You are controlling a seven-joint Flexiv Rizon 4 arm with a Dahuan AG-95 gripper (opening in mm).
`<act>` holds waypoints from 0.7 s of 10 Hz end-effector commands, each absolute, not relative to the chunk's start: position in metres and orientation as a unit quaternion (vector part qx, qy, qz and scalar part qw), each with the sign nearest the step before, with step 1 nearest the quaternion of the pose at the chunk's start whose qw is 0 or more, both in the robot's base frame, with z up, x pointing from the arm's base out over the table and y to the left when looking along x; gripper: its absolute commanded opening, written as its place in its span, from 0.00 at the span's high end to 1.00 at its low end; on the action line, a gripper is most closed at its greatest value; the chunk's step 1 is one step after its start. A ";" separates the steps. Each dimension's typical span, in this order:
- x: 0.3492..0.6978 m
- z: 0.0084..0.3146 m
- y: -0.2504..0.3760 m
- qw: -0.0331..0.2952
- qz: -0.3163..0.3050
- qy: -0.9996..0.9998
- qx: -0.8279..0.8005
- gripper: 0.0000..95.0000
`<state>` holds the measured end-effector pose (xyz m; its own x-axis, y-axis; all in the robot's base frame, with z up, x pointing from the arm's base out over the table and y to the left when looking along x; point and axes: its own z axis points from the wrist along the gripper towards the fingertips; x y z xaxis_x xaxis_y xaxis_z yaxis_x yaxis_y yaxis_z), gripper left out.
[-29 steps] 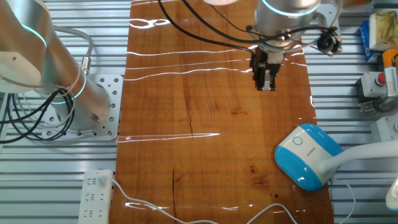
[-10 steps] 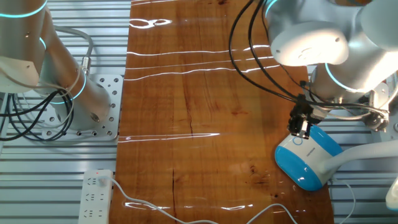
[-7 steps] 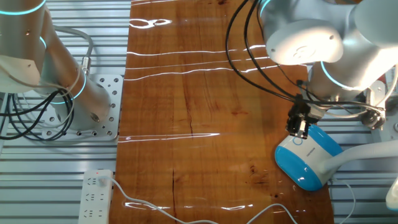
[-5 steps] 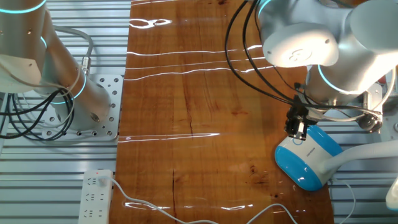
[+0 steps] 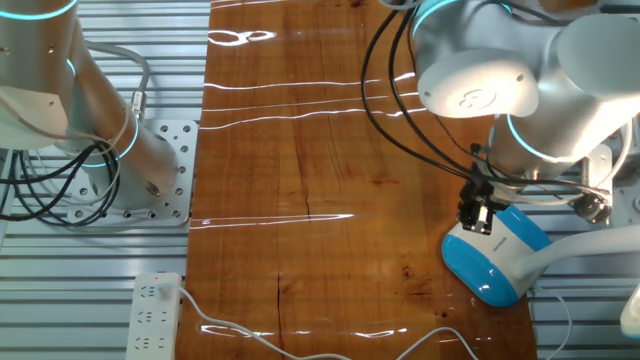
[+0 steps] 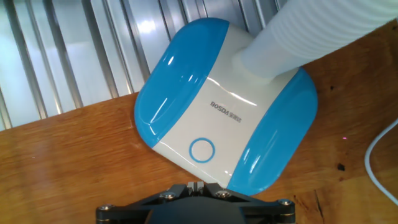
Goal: Turn off the desk lamp by pressing the button
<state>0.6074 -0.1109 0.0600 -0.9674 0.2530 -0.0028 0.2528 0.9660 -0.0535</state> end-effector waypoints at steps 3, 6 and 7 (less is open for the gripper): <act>0.606 0.057 -0.112 -0.043 0.070 -0.989 -0.125 1.00; 0.606 0.055 -0.119 -0.046 0.067 -0.989 -0.125 1.00; 0.607 0.053 -0.121 -0.047 0.065 -0.989 -0.125 1.00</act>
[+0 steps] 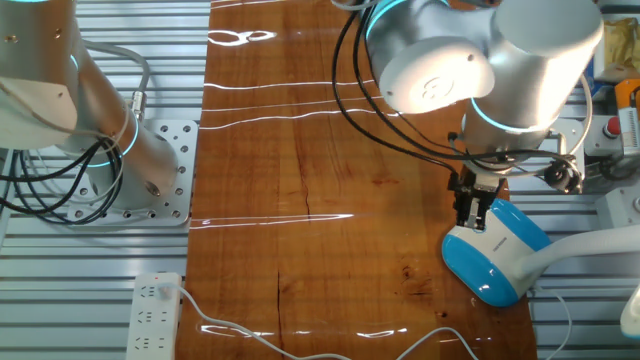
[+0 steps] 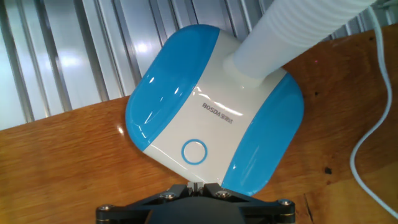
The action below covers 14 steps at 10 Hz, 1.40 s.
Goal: Turn off the desk lamp by pressing the button
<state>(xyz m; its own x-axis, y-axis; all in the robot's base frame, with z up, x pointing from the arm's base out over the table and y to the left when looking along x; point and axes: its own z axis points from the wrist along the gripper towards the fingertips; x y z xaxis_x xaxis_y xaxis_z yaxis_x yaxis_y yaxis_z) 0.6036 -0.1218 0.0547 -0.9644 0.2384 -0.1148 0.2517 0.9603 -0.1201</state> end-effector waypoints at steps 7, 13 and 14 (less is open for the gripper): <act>0.616 0.050 -0.122 0.049 -0.061 0.989 0.125 1.00; 0.633 0.052 -0.123 0.048 -0.058 0.989 0.125 1.00; 0.633 0.050 -0.122 0.048 -0.058 0.989 0.125 1.00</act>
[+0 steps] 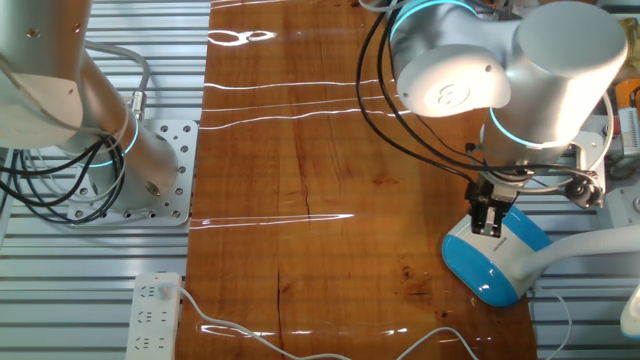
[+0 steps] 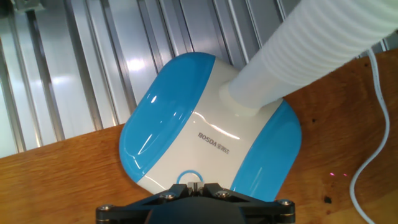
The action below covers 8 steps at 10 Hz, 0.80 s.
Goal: Turn off the desk lamp by pressing the button
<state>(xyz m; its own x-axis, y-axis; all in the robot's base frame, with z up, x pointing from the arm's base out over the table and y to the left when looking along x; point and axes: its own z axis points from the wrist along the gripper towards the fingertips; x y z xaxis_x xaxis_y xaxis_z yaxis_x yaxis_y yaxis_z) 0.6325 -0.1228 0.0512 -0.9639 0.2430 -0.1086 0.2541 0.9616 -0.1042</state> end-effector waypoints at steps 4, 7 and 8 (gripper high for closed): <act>0.633 0.048 -0.122 0.050 -0.056 0.989 0.125 1.00; 0.633 0.045 -0.122 0.050 -0.054 0.990 0.124 1.00; 0.633 0.045 -0.121 0.051 -0.054 0.990 0.123 1.00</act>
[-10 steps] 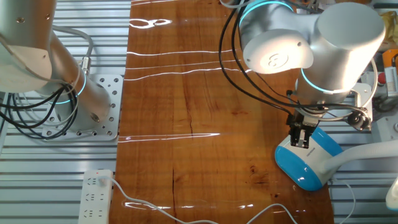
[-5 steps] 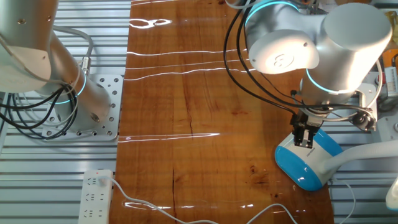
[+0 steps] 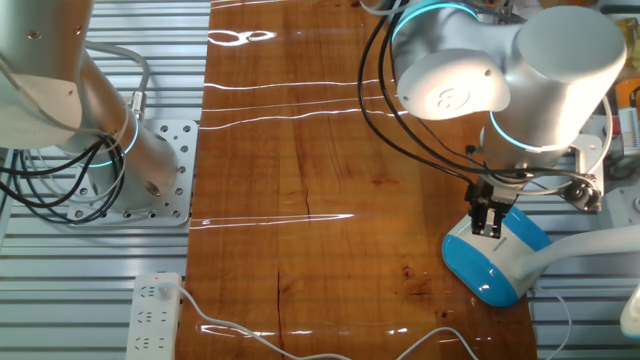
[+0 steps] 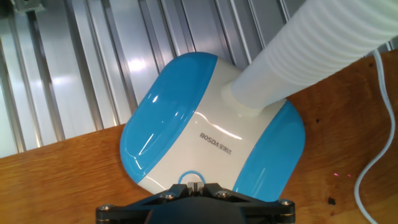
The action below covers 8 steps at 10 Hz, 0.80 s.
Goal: Turn off the desk lamp by pressing the button
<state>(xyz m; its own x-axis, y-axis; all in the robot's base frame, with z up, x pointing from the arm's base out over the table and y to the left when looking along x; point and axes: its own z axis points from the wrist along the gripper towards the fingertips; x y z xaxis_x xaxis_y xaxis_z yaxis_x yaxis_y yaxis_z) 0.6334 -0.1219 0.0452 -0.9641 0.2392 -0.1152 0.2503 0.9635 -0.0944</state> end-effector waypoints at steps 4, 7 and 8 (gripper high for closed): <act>0.634 0.041 -0.121 0.052 -0.053 0.990 0.122 1.00; 0.636 0.041 -0.120 0.053 -0.053 0.990 0.121 1.00; 0.636 0.041 -0.120 0.053 -0.052 0.990 0.121 1.00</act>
<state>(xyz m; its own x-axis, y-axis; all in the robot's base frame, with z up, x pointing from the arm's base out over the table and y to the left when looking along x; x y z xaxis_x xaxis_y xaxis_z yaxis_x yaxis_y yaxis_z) 0.6368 -0.1204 0.0411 -0.9650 0.2342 -0.1182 0.2454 0.9651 -0.0914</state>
